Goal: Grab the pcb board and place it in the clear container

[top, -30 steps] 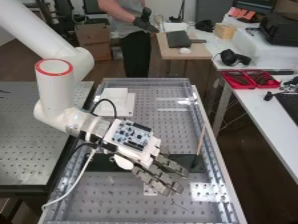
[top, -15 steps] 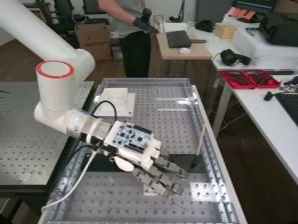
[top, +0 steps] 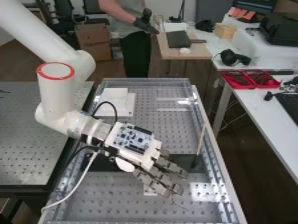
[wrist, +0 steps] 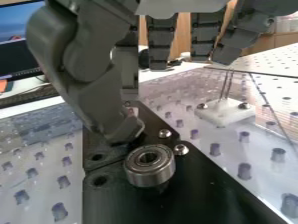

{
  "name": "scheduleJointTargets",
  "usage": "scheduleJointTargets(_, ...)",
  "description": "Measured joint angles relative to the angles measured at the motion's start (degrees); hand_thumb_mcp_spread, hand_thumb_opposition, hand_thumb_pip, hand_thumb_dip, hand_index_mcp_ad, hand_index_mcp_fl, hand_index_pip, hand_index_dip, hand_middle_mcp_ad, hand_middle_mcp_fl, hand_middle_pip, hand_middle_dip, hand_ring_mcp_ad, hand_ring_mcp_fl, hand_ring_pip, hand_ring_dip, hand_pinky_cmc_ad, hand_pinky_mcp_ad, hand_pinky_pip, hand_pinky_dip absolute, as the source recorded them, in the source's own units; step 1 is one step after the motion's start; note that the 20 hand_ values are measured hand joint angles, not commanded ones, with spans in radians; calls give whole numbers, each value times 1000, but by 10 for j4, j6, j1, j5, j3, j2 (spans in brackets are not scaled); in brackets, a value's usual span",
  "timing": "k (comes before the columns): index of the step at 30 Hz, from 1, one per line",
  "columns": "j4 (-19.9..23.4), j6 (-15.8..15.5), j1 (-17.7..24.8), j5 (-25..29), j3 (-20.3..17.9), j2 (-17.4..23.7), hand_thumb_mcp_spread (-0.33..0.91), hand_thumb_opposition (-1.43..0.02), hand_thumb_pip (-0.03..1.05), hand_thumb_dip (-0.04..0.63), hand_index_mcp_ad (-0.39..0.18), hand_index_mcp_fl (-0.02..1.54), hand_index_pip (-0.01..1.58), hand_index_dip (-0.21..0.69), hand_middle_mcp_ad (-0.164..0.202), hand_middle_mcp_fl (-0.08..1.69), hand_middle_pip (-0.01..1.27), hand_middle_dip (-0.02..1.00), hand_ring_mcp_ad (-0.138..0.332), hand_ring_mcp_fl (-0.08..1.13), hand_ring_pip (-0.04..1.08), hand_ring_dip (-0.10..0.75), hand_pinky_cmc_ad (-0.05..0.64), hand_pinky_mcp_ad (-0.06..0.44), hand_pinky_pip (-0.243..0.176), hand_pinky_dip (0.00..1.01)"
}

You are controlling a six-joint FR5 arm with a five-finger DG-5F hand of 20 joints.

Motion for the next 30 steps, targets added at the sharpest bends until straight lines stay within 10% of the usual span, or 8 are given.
scheduleJointTargets(16,7,11,-2,1,1,7,511,-1030,710,347,-113,517,1443,164,37,138,136,187,199,2,91,21,295,164,-75,180)
scheduleJointTargets(30,10,0,19,-3,-24,116,506,-1037,710,347,-105,531,1428,164,40,168,138,188,202,7,91,21,291,166,-75,180)
